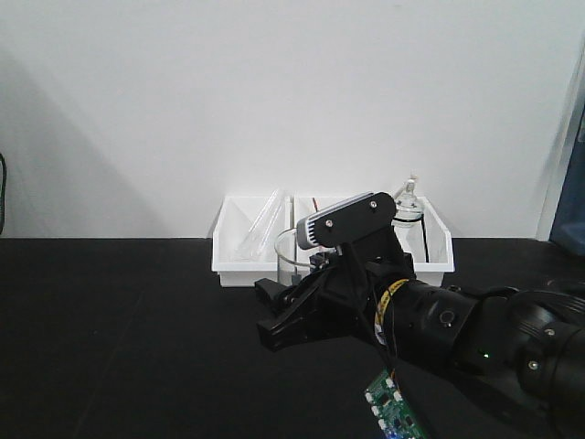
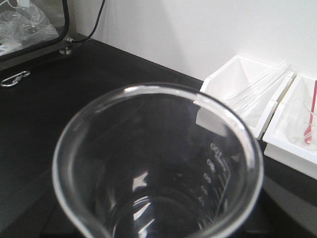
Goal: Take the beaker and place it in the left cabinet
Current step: 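Close the right gripper on the beaker and lift it off the bench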
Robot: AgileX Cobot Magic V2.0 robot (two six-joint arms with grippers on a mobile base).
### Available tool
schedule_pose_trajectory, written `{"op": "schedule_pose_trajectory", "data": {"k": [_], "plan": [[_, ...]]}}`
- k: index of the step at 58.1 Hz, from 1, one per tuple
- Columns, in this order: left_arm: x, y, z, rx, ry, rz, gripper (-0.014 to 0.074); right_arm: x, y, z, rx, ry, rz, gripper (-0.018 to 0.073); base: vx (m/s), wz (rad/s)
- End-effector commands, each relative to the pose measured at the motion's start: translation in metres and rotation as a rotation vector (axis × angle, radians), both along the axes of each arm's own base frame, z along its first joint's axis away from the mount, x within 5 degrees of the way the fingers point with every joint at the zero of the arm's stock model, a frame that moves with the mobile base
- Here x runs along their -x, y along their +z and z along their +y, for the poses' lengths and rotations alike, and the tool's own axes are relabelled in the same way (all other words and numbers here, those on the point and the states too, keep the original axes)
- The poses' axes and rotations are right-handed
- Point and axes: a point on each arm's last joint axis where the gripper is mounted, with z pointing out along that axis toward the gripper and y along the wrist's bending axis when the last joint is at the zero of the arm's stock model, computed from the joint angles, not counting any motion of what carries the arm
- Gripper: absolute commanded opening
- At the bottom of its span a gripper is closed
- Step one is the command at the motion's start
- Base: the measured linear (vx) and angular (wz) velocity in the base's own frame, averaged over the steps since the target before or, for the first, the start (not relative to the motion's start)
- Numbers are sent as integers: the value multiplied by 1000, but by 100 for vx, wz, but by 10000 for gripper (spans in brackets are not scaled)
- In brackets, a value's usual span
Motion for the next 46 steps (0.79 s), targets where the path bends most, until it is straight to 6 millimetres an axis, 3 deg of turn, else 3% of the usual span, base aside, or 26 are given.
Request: {"op": "schedule_pose_trajectory", "data": {"k": [1, 46], "plan": [[1, 2, 0, 15, -4, -76, 1, 7, 31, -2, -87, 29, -99, -3, 0, 0], [1, 2, 0, 15, -4, -76, 1, 7, 31, -2, -85, 30, -101, -3, -2, 0]]}}
